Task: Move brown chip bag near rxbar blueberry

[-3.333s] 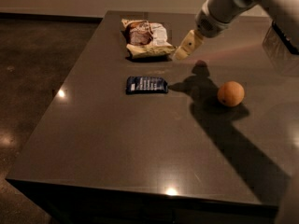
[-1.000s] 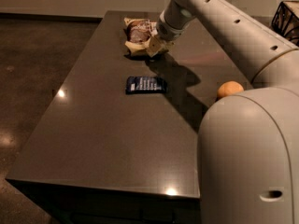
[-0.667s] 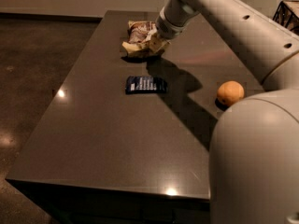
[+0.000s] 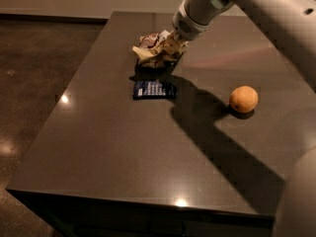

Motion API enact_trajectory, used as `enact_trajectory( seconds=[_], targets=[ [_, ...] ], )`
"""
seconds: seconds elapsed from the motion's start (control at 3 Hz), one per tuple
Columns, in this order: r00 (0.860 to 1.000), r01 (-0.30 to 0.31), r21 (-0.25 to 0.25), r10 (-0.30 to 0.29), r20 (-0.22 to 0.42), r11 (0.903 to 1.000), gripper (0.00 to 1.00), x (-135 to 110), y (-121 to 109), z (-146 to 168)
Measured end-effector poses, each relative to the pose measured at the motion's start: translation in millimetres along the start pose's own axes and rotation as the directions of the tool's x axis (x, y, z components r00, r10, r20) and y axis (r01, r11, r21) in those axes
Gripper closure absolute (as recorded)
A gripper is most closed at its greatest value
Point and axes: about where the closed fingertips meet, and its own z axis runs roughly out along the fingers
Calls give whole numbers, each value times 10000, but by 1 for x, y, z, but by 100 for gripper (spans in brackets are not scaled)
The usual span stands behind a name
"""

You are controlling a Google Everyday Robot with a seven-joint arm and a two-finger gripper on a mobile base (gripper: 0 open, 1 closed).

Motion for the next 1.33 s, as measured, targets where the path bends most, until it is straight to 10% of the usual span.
enact_trajectory(
  seconds=[1.33],
  targets=[
    [9998,175,-537,-175,7,9984,13,11,22,-8]
  ],
)
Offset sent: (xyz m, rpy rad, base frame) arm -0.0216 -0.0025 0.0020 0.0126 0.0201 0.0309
